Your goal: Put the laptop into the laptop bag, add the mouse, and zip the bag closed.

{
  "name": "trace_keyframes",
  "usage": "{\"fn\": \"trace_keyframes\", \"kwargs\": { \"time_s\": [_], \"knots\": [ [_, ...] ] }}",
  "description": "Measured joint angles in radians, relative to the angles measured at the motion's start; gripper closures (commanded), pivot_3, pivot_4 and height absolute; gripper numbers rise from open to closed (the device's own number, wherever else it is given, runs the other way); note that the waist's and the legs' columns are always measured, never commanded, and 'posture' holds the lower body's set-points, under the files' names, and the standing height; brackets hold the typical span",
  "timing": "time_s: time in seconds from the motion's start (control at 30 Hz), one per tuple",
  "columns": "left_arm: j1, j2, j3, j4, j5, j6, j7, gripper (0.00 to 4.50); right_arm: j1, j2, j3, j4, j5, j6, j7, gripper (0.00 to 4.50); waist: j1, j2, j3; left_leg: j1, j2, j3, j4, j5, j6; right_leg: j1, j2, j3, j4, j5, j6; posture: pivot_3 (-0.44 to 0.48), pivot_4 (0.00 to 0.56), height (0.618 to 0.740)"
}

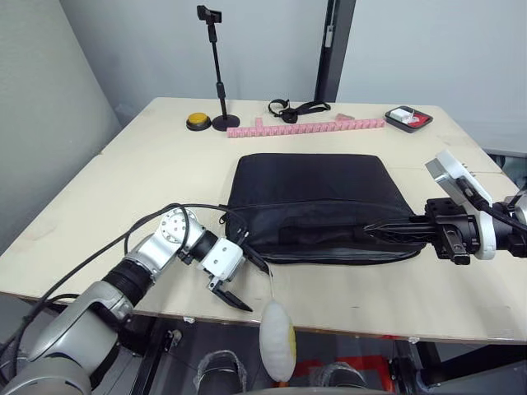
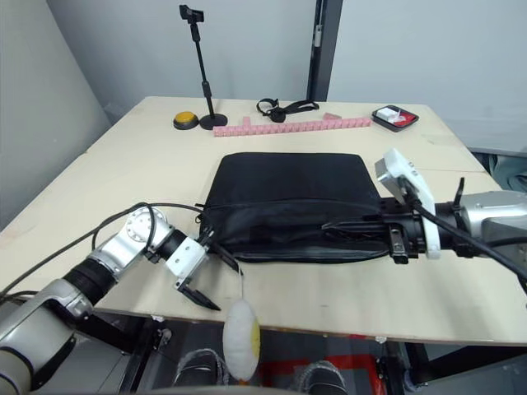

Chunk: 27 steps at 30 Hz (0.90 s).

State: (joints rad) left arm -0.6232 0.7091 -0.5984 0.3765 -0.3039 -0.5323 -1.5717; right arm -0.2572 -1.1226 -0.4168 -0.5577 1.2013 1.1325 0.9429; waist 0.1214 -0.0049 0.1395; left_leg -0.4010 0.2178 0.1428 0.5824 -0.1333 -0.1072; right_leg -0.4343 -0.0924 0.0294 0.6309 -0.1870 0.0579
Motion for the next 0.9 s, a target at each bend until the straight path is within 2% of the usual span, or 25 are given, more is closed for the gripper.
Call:
{"fn": "trace_keyframes", "kwargs": {
  "time_s": [0.2,0.3,0.47,0.7,0.9],
  "knots": [
    [0.027,-0.079,0.021,-0.064,-0.054,0.107,-0.001,0.85,0.000,0.000,0.001,0.002,0.000,-0.015,-0.009,4.50,0.007,0.000,0.000,0.000,-0.001,0.000,0.001,0.000,0.000,0.000,-0.001,0.000,0.000,0.000,0.000,0.000,0.150,0.739],
    [0.021,-0.141,0.079,-0.045,-0.058,0.186,0.017,0.85,-0.007,0.000,0.003,0.012,0.000,-0.022,-0.012,4.50,0.004,0.000,0.000,0.000,-0.001,0.000,0.001,0.000,0.001,0.000,-0.001,0.000,0.001,0.000,0.000,0.000,0.150,0.739],
    [0.002,-0.177,0.151,-0.014,-0.055,0.271,0.035,0.85,-0.009,0.000,0.004,0.020,0.000,-0.026,-0.017,4.50,-0.004,0.000,0.000,0.000,-0.001,0.000,0.001,0.000,0.001,0.000,-0.001,0.000,0.000,0.000,0.000,0.000,0.150,0.739],
    [0.000,-0.186,0.195,-0.018,-0.045,0.304,0.010,0.85,-0.009,0.000,0.006,0.021,-0.002,-0.032,-0.022,4.50,-0.004,0.000,0.000,-0.001,-0.001,0.000,0.000,0.000,0.001,0.000,-0.001,0.000,-0.001,0.000,0.000,0.000,0.150,0.739],
    [0.027,-0.158,0.198,-0.067,-0.045,0.330,0.000,0.85,-0.009,0.000,0.006,0.022,0.001,-0.033,-0.026,4.50,-0.005,0.000,0.000,-0.001,-0.001,0.000,0.000,0.000,0.001,0.000,-0.001,0.000,-0.001,0.000,0.000,0.000,0.150,0.739]
  ]
}}
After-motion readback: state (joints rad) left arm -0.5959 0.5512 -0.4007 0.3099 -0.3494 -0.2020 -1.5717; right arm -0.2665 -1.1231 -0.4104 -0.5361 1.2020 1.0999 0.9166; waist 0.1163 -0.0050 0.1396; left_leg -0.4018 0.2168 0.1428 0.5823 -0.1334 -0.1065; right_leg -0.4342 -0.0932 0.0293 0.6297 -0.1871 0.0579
